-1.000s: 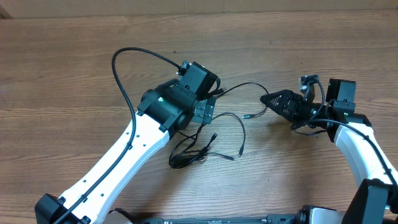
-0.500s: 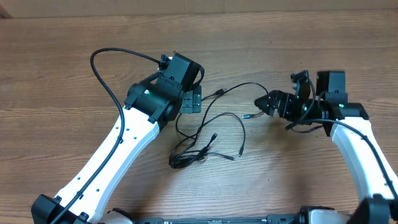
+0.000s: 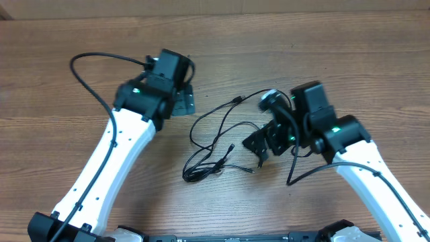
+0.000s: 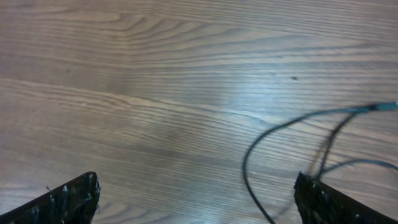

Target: Untangle cables

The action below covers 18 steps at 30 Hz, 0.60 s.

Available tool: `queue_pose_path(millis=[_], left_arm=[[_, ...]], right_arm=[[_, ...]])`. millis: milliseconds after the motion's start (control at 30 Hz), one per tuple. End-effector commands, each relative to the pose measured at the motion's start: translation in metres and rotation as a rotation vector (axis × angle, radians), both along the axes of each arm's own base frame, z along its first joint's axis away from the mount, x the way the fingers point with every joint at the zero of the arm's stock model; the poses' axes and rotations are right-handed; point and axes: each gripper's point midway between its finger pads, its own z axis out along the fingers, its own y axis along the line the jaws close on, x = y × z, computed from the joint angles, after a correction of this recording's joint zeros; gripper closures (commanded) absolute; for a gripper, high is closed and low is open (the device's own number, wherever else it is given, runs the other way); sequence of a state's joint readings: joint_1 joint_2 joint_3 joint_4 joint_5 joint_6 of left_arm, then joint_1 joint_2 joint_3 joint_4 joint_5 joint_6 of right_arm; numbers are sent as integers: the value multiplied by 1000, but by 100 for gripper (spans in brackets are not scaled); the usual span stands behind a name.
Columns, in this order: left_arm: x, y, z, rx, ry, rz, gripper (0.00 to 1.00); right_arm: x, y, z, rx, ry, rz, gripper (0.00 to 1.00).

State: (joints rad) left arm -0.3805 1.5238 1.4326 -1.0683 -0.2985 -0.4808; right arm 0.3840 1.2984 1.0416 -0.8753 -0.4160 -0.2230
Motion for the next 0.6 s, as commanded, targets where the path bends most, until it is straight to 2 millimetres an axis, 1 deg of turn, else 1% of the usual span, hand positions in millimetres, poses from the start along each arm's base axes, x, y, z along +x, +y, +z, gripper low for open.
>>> queue_pose_path(millis=[0, 100, 133, 267, 433, 567], left_arm=[[-2, 7, -8, -22, 28, 41, 0], [-2, 8, -10, -20, 30, 42, 0], [-2, 8, -10, -20, 31, 41, 0], [-2, 8, -10, -21, 32, 41, 0], [-2, 6, -10, -27, 30, 38, 0], [-2, 6, -10, -28, 30, 38, 0]], right_arm=[[-10, 15, 3, -43, -84, 144, 0], [-19, 27, -1, -46, -69, 187, 1], [-25, 34, -8, -54, -50, 219, 1], [-37, 48, -23, -76, -4, 279, 2], [-45, 64, -49, -107, 52, 338, 2], [-47, 69, -74, -143, 109, 369, 2]])
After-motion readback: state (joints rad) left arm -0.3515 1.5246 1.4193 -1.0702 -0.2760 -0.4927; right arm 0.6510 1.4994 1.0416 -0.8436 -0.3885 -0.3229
